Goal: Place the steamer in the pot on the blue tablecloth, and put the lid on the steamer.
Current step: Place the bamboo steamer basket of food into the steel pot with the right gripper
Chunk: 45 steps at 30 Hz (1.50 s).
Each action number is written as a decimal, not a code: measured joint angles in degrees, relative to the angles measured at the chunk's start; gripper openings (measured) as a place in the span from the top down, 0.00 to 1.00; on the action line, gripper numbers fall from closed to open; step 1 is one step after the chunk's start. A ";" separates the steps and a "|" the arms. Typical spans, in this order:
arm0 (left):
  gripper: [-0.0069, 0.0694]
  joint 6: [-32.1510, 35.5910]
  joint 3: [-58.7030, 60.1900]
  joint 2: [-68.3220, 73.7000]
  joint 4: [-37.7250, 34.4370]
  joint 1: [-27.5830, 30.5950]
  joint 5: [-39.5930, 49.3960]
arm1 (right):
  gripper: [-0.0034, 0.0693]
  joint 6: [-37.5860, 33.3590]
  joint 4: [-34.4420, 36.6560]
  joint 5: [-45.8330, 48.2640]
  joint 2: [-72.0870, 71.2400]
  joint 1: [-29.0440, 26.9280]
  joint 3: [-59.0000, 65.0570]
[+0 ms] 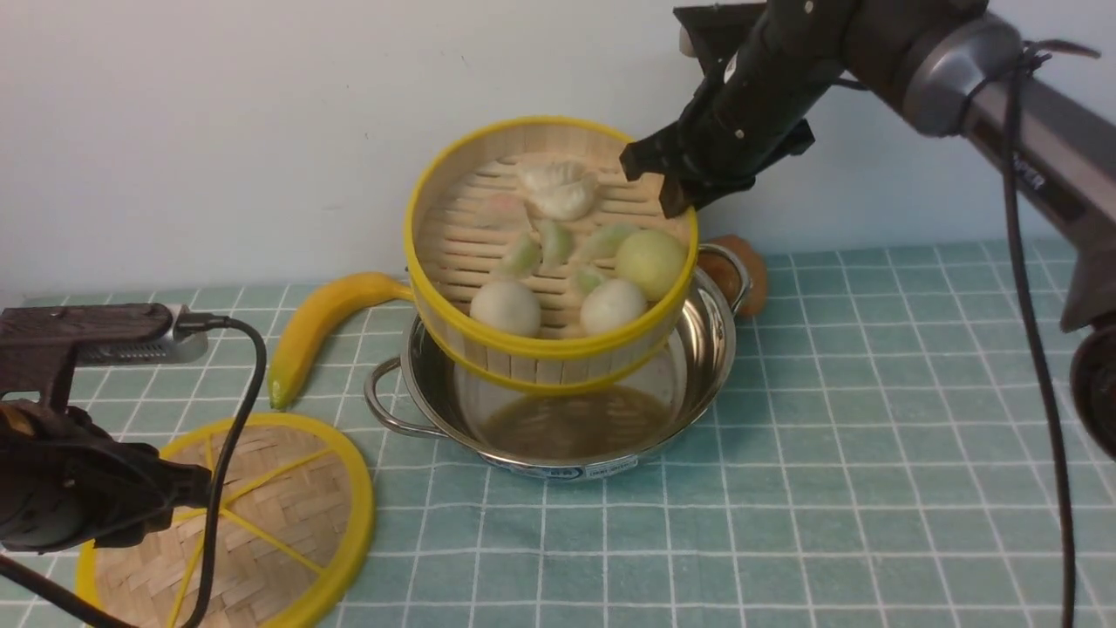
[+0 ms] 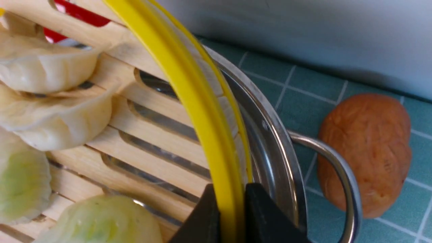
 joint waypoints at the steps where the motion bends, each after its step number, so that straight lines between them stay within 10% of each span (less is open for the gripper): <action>1: 0.59 0.00 0.00 0.00 0.00 0.00 0.00 | 0.83 0.13 0.00 0.13 0.48 0.00 0.00; 39: 0.59 0.00 0.00 0.00 0.00 0.00 -1.33 | 0.83 0.05 -0.14 -0.51 5.98 0.00 5.21; 45: 0.59 0.00 0.00 0.00 0.00 0.00 -1.56 | 0.66 0.11 0.85 -0.81 5.81 0.00 5.21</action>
